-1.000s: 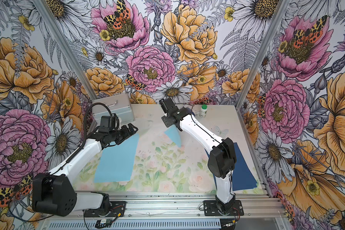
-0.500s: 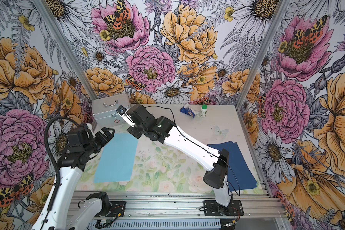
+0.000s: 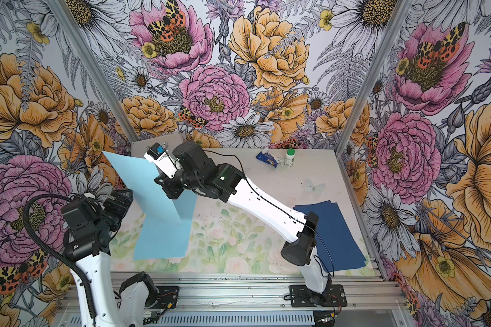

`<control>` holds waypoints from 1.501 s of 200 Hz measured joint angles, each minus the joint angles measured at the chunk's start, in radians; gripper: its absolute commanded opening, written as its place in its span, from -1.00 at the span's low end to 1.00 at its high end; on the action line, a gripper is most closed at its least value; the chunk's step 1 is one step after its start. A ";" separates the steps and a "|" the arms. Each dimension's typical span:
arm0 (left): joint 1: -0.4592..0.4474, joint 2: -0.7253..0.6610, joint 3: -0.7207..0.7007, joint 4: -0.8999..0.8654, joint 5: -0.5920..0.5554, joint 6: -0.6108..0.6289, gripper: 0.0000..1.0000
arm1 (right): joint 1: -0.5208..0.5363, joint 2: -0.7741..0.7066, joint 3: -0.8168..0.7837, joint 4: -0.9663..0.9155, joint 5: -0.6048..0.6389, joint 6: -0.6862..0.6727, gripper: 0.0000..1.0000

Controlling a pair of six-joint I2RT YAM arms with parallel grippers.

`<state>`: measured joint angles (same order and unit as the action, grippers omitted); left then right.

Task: Sort the scattered colored papers by color
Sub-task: Place the colored paper.

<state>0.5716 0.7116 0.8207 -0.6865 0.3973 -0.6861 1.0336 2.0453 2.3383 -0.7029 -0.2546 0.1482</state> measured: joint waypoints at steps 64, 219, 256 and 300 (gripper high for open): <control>0.015 -0.015 0.000 -0.019 0.000 0.001 0.97 | -0.077 0.231 -0.156 0.138 -0.025 0.239 -1.00; -0.349 0.061 -0.147 0.042 -0.166 -0.086 0.97 | -0.137 0.409 -0.345 0.447 -0.097 0.534 -1.00; -0.378 0.106 -0.185 0.075 -0.189 -0.105 0.96 | -0.166 0.409 -0.404 0.454 -0.185 0.510 -1.00; -0.438 0.117 -0.207 0.126 -0.219 -0.127 0.97 | -0.224 0.409 -0.461 0.438 -0.206 0.475 -1.00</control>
<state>0.1341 0.8291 0.6140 -0.5606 0.1780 -0.8135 0.8093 2.4546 1.8771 -0.2649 -0.4610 0.6231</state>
